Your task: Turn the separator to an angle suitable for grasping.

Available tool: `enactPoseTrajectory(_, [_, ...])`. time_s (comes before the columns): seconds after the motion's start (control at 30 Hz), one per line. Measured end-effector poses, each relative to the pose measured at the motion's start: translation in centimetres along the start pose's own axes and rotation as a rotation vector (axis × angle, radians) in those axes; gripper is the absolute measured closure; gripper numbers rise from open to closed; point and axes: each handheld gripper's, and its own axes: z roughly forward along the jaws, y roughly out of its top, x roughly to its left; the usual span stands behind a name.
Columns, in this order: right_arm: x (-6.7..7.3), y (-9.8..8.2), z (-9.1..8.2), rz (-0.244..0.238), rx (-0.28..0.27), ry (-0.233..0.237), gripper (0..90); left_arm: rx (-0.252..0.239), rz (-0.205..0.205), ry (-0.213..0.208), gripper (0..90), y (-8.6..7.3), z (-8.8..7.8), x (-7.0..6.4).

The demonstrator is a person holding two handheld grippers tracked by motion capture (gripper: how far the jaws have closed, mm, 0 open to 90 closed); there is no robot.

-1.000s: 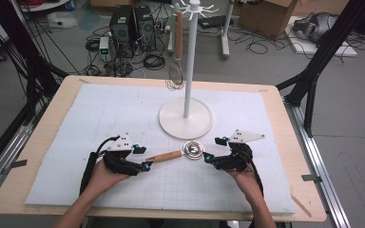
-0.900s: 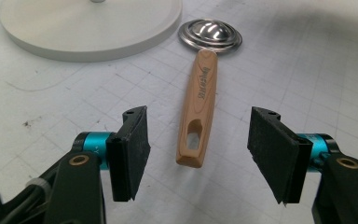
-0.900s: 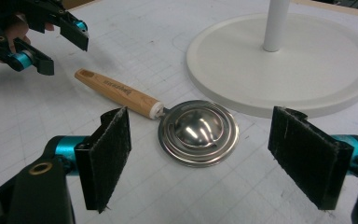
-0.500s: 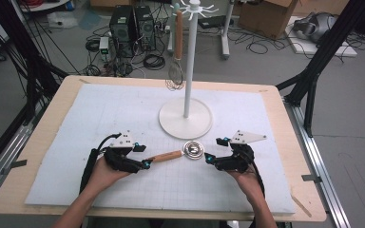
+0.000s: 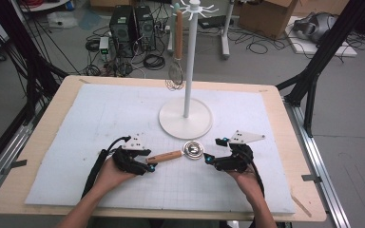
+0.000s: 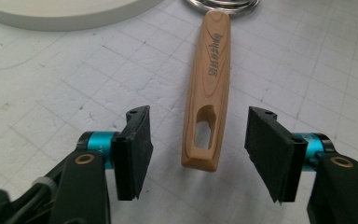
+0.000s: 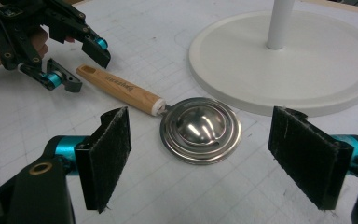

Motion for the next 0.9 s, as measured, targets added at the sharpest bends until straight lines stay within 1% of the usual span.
enactPoseTrajectory(0.03, [0.00,0.01,0.02,-0.003,0.000,0.001,20.4,-0.004,0.001,0.001,44.4,0.03,0.20,-0.11])
enactPoseTrajectory(0.07, [0.02,0.00,0.02,-0.003,0.000,0.004,20.4,0.005,0.008,-0.001,45.8,0.11,0.28,-0.14])
enactPoseTrajectory(0.1, [0.04,0.01,0.02,-0.002,-0.003,0.002,20.4,0.004,0.010,-0.009,46.7,0.15,0.45,-0.19])
enactPoseTrajectory(0.13, [0.07,0.03,-0.02,0.003,-0.005,0.005,20.4,0.007,0.015,-0.008,48.4,0.16,0.52,-0.20])
enactPoseTrajectory(0.23, [0.04,0.04,-0.01,0.000,-0.008,0.004,20.4,0.010,0.014,-0.007,51.6,0.12,0.82,-0.16])
enactPoseTrajectory(0.3, [0.06,0.04,0.03,-0.002,-0.006,0.005,20.4,0.001,0.019,-0.008,56.2,0.14,0.86,-0.18])
enactPoseTrajectory(0.37, [0.09,0.05,0.11,-0.002,-0.004,0.009,20.4,0.001,0.023,-0.002,59.0,0.13,0.95,-0.18])
enactPoseTrajectory(0.43, [0.11,0.05,0.16,-0.006,0.000,0.009,20.4,-0.006,0.032,0.004,60.7,0.11,1.00,-0.23])
enactPoseTrajectory(0.53, [0.18,0.06,0.19,-0.002,0.001,0.009,20.4,-0.006,0.031,0.006,63.0,0.10,0.98,-0.22])
enactPoseTrajectory(0.7, [0.16,0.06,0.27,-0.008,0.003,0.009,20.4,-0.002,0.051,-0.008,65.8,0.15,0.87,-0.30])
enactPoseTrajectory(0.77, [0.20,0.06,0.31,-0.004,0.007,0.011,20.4,-0.006,0.048,-0.017,66.6,0.13,0.84,-0.35])
enactPoseTrajectory(0.9, [0.21,0.06,0.32,-0.005,0.007,0.011,20.4,-0.004,0.053,-0.018,67.3,0.16,0.79,-0.42])
